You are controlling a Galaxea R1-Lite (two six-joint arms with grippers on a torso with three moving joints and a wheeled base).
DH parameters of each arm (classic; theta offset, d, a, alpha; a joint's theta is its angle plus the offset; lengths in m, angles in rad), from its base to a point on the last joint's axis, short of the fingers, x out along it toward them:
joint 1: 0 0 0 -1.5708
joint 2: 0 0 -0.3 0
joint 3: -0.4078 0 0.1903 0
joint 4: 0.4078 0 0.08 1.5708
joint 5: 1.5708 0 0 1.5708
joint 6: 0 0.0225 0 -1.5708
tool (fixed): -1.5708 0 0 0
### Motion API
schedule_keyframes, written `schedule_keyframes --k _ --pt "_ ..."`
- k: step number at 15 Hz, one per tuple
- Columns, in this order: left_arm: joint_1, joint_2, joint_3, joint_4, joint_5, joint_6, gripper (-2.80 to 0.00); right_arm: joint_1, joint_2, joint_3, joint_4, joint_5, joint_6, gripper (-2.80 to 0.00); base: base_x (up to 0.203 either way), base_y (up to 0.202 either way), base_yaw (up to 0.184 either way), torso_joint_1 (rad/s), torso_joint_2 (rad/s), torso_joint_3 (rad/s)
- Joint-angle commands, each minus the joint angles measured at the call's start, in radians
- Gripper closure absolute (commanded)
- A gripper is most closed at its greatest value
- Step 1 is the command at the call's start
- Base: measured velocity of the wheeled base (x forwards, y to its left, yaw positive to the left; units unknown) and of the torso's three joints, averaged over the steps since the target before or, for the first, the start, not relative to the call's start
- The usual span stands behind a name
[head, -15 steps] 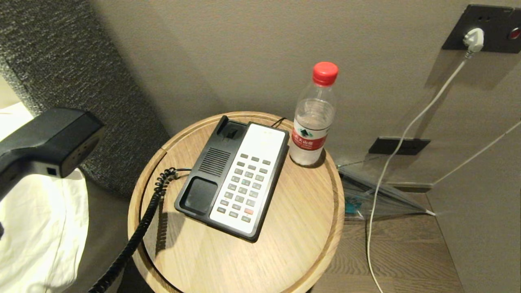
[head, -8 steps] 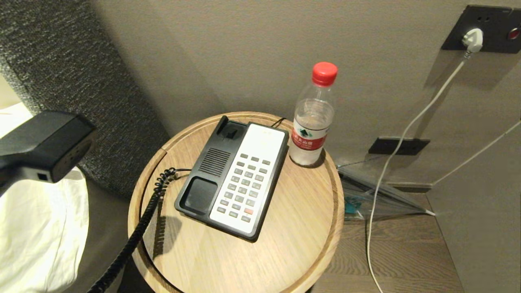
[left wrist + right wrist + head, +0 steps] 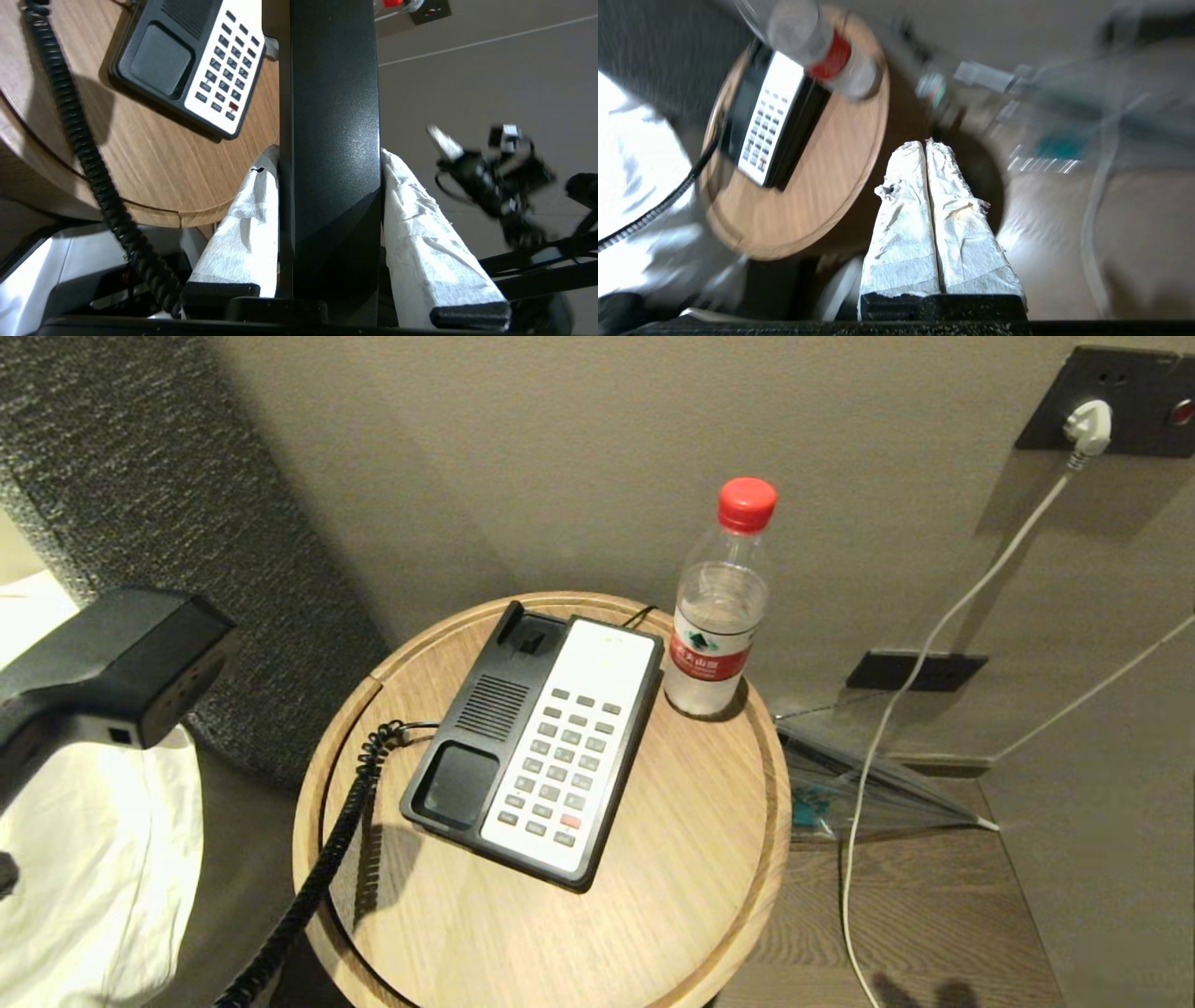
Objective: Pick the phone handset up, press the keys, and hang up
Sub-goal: Dial the number
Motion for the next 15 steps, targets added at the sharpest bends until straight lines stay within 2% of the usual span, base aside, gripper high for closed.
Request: schedule_keyframes --k 1,3,8,15 --pt "0.0 0.011 0.007 0.001 -0.001 -0.002 0.0 0.151 0.241 -0.061 -0.009 -0.039 0.007 0.0 0.0 0.0 0.0 0.0 0.0 0.0" --pt "0.0 0.011 0.015 0.0 -0.001 -0.003 0.0 0.259 0.342 -0.108 -0.054 -0.094 0.029 0.0 0.0 0.0 0.0 0.0 0.0 0.0" --pt "0.0 0.02 0.025 -0.016 -0.001 -0.003 0.0 0.543 0.508 -0.225 -0.144 -0.345 0.089 0.0 0.0 0.0 0.0 0.0 0.0 0.0" --pt "0.0 0.011 0.036 -0.016 -0.001 -0.005 0.0 0.847 0.662 -0.37 -0.202 -0.606 0.128 0.0 0.0 0.0 0.0 0.0 0.0 0.0"
